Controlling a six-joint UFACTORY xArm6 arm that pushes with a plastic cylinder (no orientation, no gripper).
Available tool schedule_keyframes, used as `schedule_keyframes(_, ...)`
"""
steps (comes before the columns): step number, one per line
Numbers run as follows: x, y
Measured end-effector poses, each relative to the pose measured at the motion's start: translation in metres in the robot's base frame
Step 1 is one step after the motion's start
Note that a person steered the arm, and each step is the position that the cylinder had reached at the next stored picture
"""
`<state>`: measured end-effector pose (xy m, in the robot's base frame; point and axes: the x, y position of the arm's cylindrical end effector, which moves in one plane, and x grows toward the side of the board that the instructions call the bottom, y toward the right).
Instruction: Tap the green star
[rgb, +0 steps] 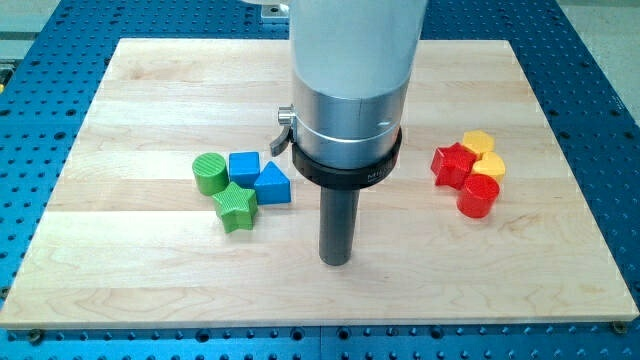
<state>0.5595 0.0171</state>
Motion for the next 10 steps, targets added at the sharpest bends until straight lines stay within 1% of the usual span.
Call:
schedule_keyframes(1, 0.021, -0.029)
schedule_keyframes(2, 0.028, -0.052)
schedule_keyframes(3, 0.028, -0.052)
schedule_keyframes(4, 0.033, -0.095)
schedule_keyframes(5, 0.034, -0.115)
schedule_keyframes(6, 0.021, -0.137)
schedule_keyframes(7, -0.006, -0.127)
schedule_keyframes(8, -0.023, -0.127)
schedule_keyframes(9, -0.017, -0.128)
schedule_keyframes(10, -0.013, -0.158)
